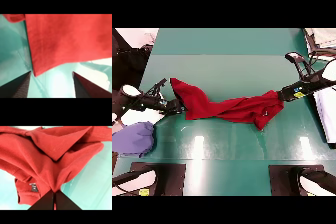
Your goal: Fold the shirts.
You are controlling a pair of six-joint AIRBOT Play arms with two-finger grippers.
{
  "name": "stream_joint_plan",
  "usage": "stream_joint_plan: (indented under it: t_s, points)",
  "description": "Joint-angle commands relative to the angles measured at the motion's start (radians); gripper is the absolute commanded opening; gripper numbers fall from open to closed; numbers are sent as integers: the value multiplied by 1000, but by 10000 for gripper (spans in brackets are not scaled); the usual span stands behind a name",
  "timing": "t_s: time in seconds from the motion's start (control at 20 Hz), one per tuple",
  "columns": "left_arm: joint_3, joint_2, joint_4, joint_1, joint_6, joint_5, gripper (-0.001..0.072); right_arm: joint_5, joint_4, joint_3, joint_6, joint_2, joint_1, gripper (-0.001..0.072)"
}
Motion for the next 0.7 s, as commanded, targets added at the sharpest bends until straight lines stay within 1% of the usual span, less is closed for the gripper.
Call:
stream_joint_plan:
  t_s: [0.0,0.05,0.15,0.2,0.3,0.4,0.65]
  points:
    - [-37,2,-18,-50,22,74,594,-4,0,0,10,1,0,13]
    - [-37,2,14,-80,14,101,595,-3,0,0,10,1,0,13]
    - [-37,2,102,-114,-61,133,594,9,0,0,10,1,0,13]
    - [-37,2,128,-114,-89,128,595,15,0,0,10,1,0,13]
    - [-37,2,146,-113,-93,121,595,16,0,0,10,1,0,14]
    - [-37,2,134,-121,-106,128,595,12,0,0,10,1,0,13]
    - [-39,-51,118,-230,-111,161,594,5,0,0,10,1,0,13]
